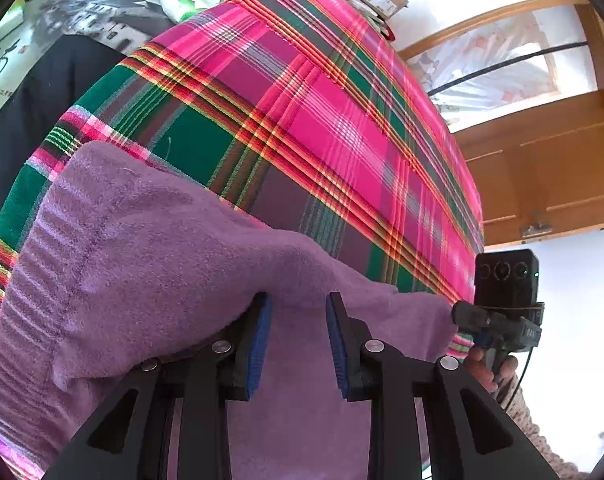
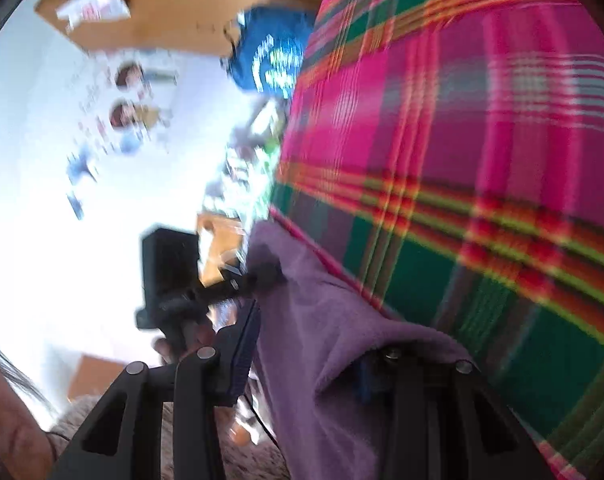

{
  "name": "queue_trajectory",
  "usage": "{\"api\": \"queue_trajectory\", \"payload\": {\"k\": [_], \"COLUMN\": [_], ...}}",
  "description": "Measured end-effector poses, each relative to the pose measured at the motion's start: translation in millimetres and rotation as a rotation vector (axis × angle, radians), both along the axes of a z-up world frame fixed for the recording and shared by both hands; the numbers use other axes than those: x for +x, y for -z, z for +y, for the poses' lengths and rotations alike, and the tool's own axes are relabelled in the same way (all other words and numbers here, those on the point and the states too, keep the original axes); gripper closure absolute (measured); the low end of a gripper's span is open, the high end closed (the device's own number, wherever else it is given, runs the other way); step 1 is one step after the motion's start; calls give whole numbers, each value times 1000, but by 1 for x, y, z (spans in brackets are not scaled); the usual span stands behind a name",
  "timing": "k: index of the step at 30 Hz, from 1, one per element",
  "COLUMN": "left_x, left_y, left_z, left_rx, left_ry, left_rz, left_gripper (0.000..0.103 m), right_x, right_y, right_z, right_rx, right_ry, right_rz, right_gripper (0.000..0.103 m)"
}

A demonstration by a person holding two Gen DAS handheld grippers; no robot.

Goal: Fold clothes

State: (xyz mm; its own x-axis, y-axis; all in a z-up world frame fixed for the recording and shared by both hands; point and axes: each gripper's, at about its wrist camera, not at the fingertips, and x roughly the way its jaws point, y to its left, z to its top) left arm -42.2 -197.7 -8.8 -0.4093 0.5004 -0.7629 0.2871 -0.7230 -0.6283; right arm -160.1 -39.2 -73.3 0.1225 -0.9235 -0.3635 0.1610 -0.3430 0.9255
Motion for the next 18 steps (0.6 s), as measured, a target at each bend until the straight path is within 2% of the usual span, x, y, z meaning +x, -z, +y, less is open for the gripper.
{"api": "queue_trajectory", "payload": {"k": [5,10,14,15,17,18], "left_x": [0,0,-3,-3,-3,-4], "left_y": [1,2,2,2,1,2], "left_z": [-1,1,3,4,6,9], "left_rx": [13,10,6,4,1,-1], "left_ry": [-9,-15,-18,-19,-20,-21], "left_rz": [2,0,-2,-3,-4,-5], "left_gripper": [74,74,74,74,74,74], "right_x": [-6,-10,-12,-12,-12,-12], "right_y": [5,0,-3,0,4,5], "right_z": [29,48,44,39,34,34], "right_rx": [-78,-94,-66,-33,28,38], "right_ry": [81,127,135,130,128,129], "right_rz": [-92,-85,-62,-62,-59,-61], "right_gripper": [64,66,66,66,77,85]}}
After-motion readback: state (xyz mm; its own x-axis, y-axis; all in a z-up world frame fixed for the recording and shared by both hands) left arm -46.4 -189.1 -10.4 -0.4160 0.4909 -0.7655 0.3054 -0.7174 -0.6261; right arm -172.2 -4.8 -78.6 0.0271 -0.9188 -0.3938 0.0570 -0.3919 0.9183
